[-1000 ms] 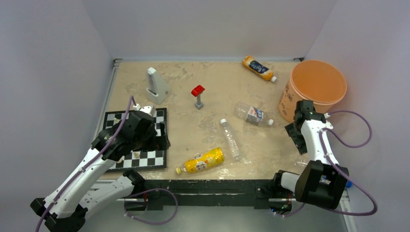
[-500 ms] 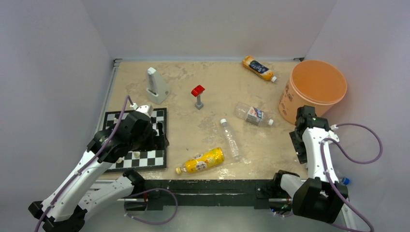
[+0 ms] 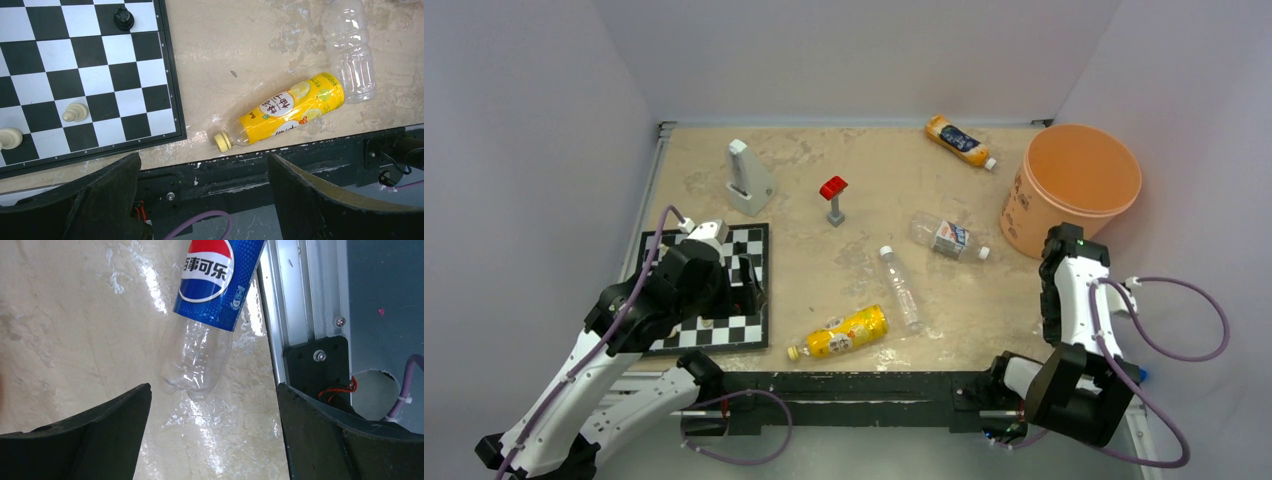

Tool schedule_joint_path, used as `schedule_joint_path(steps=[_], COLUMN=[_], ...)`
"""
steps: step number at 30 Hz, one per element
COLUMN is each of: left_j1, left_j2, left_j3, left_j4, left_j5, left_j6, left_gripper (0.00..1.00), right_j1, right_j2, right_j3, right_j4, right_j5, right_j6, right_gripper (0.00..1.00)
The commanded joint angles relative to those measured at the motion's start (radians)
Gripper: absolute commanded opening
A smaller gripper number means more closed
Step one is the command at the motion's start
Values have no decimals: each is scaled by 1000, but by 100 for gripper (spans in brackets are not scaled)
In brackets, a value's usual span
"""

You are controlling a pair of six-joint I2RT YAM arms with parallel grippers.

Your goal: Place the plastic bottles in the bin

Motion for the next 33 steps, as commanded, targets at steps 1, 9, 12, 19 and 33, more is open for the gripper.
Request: schedule_joint_path(steps=[1, 9, 12, 19, 33], left_j1=[-3, -3, -3, -3, -4], left_j2=[-14, -5, -1, 6, 44], left_j3=[16, 28, 31, 29, 57], left_j4=[-7, -2, -3, -5, 10], left_j5=[7, 19, 19, 13, 20], left_j6=[19, 21, 21, 9, -3], left_gripper=[100, 100, 100, 100, 100], right_j1=[-27, -43, -46, -63, -70], right_j2=[5, 31, 63, 139, 334], right_j3=[-6, -46, -61, -67, -3], right_j4=[16, 127, 165, 199, 196], right_j5=[82, 39, 20, 54, 67], right_j6=[75, 83, 88, 95, 17], right_gripper=[99, 99, 98, 97, 98])
